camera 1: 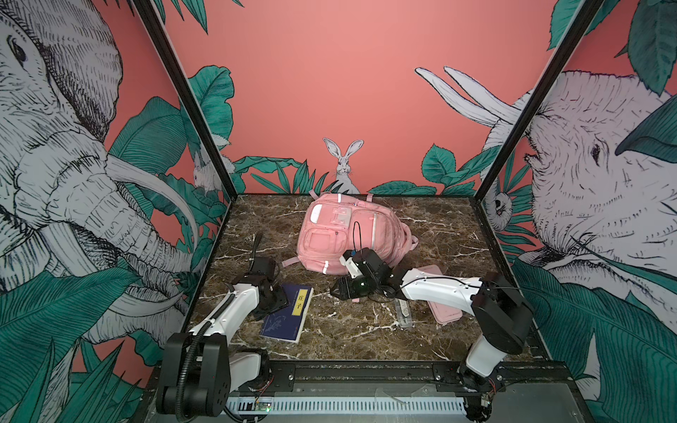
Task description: Pack the student bag
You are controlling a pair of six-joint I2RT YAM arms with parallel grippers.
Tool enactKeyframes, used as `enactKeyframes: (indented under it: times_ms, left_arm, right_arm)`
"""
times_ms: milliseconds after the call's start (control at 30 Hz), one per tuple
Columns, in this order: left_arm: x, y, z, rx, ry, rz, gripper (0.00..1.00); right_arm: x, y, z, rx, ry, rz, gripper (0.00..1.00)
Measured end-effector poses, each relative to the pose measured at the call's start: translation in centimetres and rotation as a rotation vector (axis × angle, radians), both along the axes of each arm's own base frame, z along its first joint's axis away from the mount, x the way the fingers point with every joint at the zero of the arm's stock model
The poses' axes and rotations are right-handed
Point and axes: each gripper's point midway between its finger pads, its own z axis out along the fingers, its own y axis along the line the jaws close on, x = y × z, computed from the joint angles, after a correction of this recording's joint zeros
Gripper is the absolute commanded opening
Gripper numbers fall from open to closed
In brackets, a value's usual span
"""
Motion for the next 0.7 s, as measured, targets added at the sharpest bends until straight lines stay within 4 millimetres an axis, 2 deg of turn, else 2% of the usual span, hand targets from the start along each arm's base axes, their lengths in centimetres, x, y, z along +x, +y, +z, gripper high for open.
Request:
enactKeyframes:
  times_ms: [133,300,433,600,700]
  left_arm:
    - [0.7,0.2,0.1,0.01,-0.028,0.0,0.72]
    - [0.8,-0.8,-1.3,-0.043,-0.008,-0.01,0.71]
    - [1.1,-1.1,-1.2,-0.071,-0.041,0.001,0.69]
    - [1.5,-2.3,-0.8,-0.157,-0.11,0.026,0.65]
    - [1.4,-3.2,-0.6,-0.223,-0.133,0.05,0.64]
  right_arm:
    - [-0.1,0.3,-0.1,0.001,0.003,0.01,0.61]
    - [-0.5,0.5,-0.7,-0.008,0.017,0.021,0.61]
    - [-0.7,0.6,-1.0,-0.023,0.029,0.032,0.61]
    - [-1.3,1.8,-0.9,-0.018,0.029,0.073,0.61]
    - [-1.8,2.1,-1.6,-0.029,0.046,0.089,0.61]
